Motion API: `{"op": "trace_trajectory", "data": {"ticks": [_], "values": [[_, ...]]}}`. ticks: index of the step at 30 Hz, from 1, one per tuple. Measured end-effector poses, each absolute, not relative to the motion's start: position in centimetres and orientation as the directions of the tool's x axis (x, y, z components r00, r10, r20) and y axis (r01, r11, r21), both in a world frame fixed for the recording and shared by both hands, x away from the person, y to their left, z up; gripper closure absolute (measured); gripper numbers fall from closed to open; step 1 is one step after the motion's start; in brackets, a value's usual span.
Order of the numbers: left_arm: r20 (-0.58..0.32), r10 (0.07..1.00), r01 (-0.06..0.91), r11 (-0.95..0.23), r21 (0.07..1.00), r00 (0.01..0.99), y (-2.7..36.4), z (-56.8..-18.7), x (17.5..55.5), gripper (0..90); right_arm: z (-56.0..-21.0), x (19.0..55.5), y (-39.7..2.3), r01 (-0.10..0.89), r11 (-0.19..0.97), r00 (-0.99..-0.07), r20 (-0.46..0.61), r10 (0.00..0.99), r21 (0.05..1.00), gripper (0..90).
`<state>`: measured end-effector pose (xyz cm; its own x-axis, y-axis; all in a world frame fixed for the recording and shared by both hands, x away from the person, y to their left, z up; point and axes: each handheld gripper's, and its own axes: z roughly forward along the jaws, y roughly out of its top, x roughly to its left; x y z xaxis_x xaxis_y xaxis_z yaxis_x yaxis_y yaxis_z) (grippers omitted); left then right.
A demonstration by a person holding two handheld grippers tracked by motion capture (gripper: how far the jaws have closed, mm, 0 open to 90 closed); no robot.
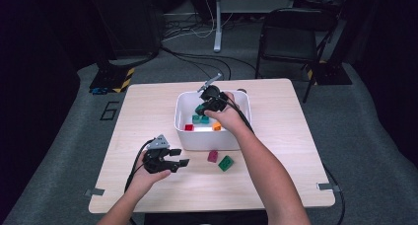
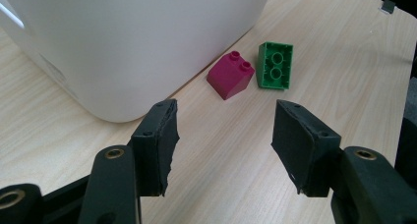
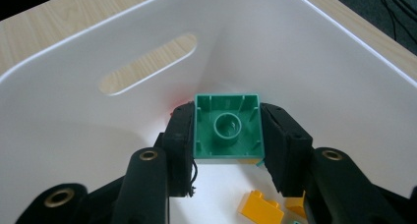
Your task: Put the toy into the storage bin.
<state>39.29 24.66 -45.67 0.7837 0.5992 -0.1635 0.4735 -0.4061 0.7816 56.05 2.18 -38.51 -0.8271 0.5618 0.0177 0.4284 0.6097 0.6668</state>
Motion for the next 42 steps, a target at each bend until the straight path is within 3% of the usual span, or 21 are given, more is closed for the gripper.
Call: {"op": "trace_trajectory", "data": {"ticks": [9, 19, 31, 42], "values": [[-0.166, 0.598, 0.474, -0.404, 0.783, 0.784, 24.7, -45.7, 39.3, 42.7, -39.7, 57.2, 1.9, 0.481, 0.625, -0.807, 0.031, 0.590, 0.615, 57.9], [-0.152, 0.597, 0.463, -0.410, 0.785, 0.787, 24.8, -45.7, 39.3, 42.7, -39.4, 56.7, 2.2, 0.450, 0.632, -0.819, 0.010, 0.573, 0.631, 52.1], [-0.154, 0.609, 0.470, -0.401, 0.786, 0.778, 24.8, -45.7, 39.4, 42.6, -34.5, 53.1, 0.8, 0.382, 0.597, -0.839, -0.006, 0.545, 0.705, 48.4], [-0.157, 0.612, 0.475, -0.401, 0.783, 0.775, 25.0, -45.7, 39.4, 42.6, -32.8, 48.8, -0.5, 0.327, 0.613, -0.874, -0.016, 0.485, 0.720, 47.1]]}}
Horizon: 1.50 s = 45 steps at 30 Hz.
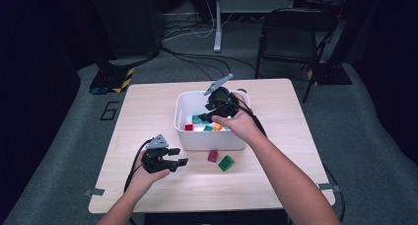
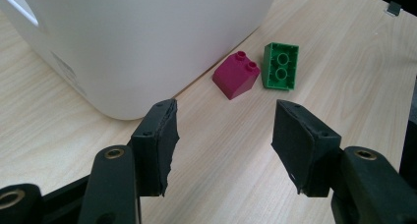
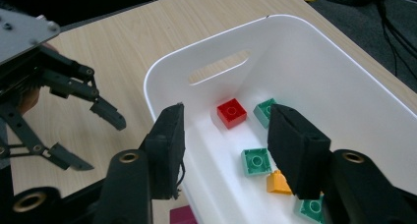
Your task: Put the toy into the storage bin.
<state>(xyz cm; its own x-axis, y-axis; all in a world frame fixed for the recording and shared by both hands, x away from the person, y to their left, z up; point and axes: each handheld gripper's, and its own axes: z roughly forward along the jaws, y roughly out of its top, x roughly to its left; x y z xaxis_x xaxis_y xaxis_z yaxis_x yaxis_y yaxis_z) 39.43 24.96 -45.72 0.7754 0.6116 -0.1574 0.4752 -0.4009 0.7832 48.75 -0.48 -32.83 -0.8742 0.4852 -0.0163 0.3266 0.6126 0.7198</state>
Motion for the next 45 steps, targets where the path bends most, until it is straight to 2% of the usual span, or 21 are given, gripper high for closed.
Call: {"op": "trace_trajectory", "data": {"ticks": [23, 26, 45], "values": [[-0.160, 0.621, 0.480, -0.392, 0.785, 0.768, 25.1, -45.7, 39.4, 42.5, -36.2, 41.3, -4.0, 0.295, 0.585, -0.894, 0.004, 0.447, 0.756, 46.6], [-0.159, 0.618, 0.479, -0.395, 0.784, 0.770, 25.0, -45.7, 39.4, 42.5, -37.1, 40.8, -4.6, 0.291, 0.594, -0.892, -0.013, 0.452, 0.750, 46.7], [-0.163, 0.619, 0.484, -0.395, 0.781, 0.768, 25.0, -45.8, 39.4, 42.4, -44.7, 40.5, -6.5, 0.373, 0.582, -0.865, 0.043, 0.501, 0.722, 43.7]]}}
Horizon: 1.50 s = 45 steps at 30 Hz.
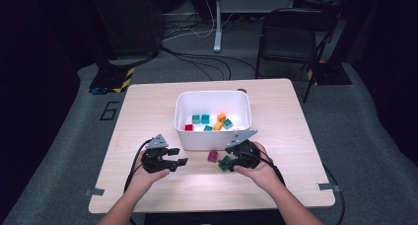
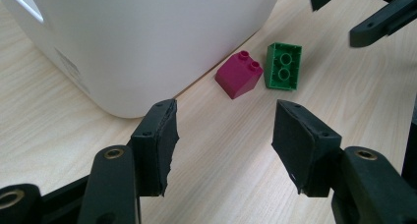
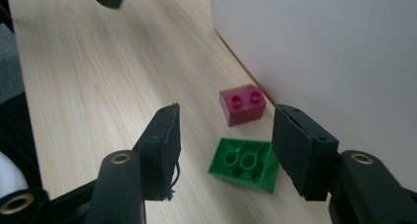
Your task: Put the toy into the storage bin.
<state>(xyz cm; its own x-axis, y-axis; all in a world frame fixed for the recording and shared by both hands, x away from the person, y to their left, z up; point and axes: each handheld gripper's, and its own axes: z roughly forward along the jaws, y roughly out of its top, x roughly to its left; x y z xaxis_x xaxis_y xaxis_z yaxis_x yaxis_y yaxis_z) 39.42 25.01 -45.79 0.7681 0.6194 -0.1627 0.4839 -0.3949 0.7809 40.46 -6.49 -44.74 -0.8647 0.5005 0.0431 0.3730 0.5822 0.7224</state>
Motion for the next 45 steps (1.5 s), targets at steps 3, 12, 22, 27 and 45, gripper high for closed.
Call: {"op": "trace_trajectory", "data": {"ticks": [3, 12, 22, 27, 45], "values": [[-0.157, 0.623, 0.480, -0.394, 0.784, 0.767, 25.0, -45.8, 39.5, 42.5, -45.9, 40.7, -6.8, 0.393, 0.582, -0.854, 0.049, 0.518, 0.712, 43.3], [-0.163, 0.621, 0.485, -0.394, 0.781, 0.767, 25.0, -45.8, 39.5, 42.5, -48.6, 40.7, -7.2, 0.434, 0.590, -0.836, 0.061, 0.545, 0.681, 43.1], [-0.158, 0.620, 0.482, -0.398, 0.781, 0.768, 25.0, -45.8, 39.5, 42.5, -48.9, 39.3, -7.6, 0.450, 0.585, -0.841, 0.100, 0.532, 0.675, 43.1], [-0.161, 0.623, 0.484, -0.394, 0.781, 0.766, 25.0, -45.8, 39.4, 42.4, -49.2, 38.2, -7.1, 0.449, 0.596, -0.858, 0.135, 0.496, 0.665, 43.2], [-0.160, 0.623, 0.484, -0.395, 0.781, 0.766, 25.0, -45.8, 39.4, 42.4, -49.1, 39.8, -7.8, 0.455, 0.587, -0.828, 0.076, 0.555, 0.669, 40.8]]}}
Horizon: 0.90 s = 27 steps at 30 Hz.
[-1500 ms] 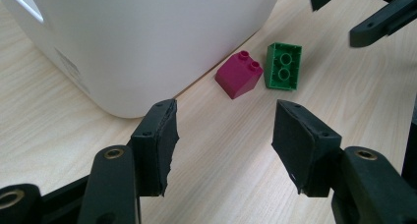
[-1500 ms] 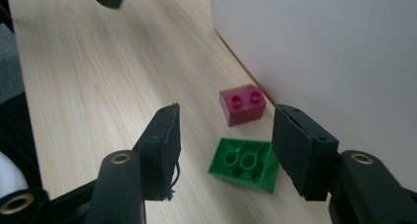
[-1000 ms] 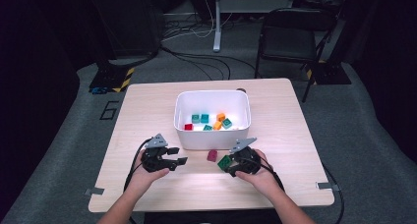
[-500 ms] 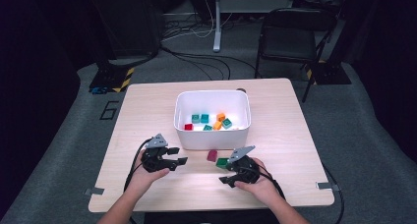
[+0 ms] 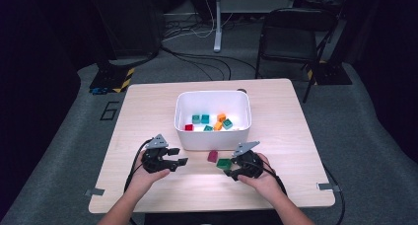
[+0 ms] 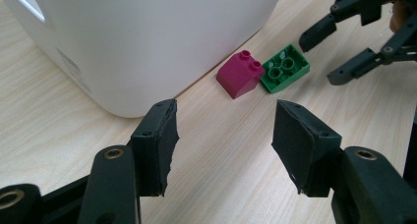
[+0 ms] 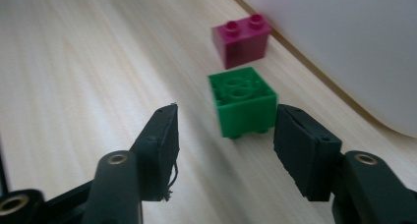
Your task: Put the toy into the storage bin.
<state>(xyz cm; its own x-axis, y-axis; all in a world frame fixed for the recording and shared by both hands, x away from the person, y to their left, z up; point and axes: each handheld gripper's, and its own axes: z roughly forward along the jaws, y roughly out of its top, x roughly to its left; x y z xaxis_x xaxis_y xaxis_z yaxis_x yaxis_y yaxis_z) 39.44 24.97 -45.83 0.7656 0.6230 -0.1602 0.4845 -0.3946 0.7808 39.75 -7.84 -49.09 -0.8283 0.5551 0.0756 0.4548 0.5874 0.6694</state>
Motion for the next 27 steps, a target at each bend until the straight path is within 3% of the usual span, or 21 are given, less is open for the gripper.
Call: {"op": "trace_trajectory", "data": {"ticks": [10, 20, 27], "values": [[-0.161, 0.622, 0.486, -0.397, 0.779, 0.766, 25.0, -45.9, 39.5, 42.4, -50.0, 41.2, -7.6, 0.465, 0.593, -0.819, 0.066, 0.570, 0.657, 40.7], [-0.162, 0.622, 0.486, -0.397, 0.779, 0.766, 25.0, -45.9, 39.5, 42.4, -50.2, 41.4, -7.1, 0.434, 0.613, -0.838, 0.046, 0.544, 0.661, 56.6], [-0.162, 0.623, 0.486, -0.393, 0.780, 0.765, 25.0, -45.9, 39.5, 42.4, -50.0, 41.2, -6.9, 0.437, 0.620, -0.842, 0.054, 0.537, 0.652, 57.9]]}}
